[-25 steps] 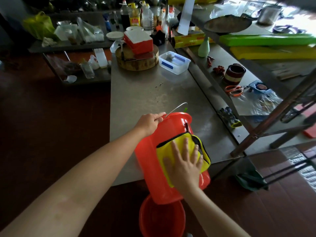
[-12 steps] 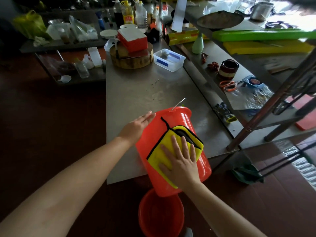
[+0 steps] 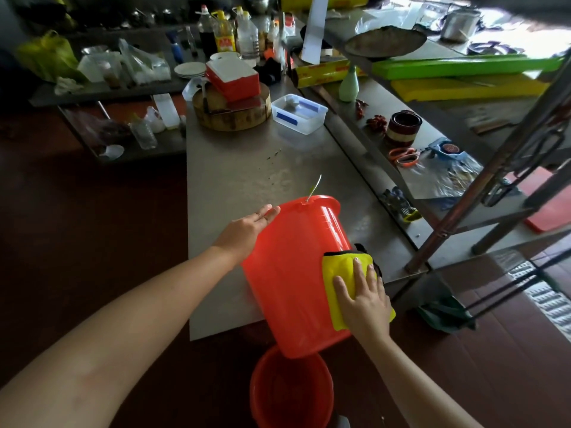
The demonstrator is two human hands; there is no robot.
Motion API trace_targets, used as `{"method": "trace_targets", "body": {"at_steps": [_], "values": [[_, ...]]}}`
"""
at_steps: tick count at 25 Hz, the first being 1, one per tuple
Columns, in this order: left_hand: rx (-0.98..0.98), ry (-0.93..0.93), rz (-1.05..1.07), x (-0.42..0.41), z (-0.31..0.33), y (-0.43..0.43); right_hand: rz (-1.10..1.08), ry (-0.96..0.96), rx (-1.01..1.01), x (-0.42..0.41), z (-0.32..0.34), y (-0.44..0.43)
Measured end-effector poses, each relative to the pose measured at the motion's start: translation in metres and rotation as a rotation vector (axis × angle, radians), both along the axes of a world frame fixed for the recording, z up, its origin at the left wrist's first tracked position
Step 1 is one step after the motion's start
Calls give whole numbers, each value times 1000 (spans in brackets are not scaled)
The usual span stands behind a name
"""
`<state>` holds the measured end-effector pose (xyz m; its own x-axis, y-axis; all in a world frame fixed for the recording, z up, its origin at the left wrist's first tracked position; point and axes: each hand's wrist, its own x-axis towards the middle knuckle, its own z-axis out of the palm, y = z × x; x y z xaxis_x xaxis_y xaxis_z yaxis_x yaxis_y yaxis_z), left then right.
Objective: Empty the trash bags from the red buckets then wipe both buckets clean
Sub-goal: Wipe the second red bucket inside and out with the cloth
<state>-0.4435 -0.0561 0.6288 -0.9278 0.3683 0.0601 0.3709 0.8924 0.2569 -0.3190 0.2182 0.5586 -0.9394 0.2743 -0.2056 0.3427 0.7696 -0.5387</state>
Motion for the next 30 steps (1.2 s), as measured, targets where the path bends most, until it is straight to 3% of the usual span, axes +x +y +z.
{"method": "trace_targets", "body": {"at_steps": [3, 7, 10, 14, 17, 20, 22, 27, 30], "values": [[-28, -17, -3, -3, 0, 0, 187, 152, 279, 18, 2, -42], [-65, 1, -21, -7, -3, 0, 613, 391, 537, 42, -15, -86], [-68, 6, -24, -10, -5, -3, 655, 443, 592, 41, -18, -77], [-52, 6, -29, -11, -6, 1, 456, 406, 432, 39, -16, -38], [-67, 6, -18, -13, -3, 7, 197, 260, 290, 37, -14, -3], [-80, -11, -13, -12, 0, 9, -69, 61, -129, 31, -14, 23], [-94, -11, -8, -12, 2, 8, -102, 55, -263, 34, -15, 23], [-112, -3, -33, -14, 1, 1, 268, 302, 291, 52, -20, -24], [-58, -27, -25, -14, 2, 0, 374, 299, 383, 19, -8, -53]]}}
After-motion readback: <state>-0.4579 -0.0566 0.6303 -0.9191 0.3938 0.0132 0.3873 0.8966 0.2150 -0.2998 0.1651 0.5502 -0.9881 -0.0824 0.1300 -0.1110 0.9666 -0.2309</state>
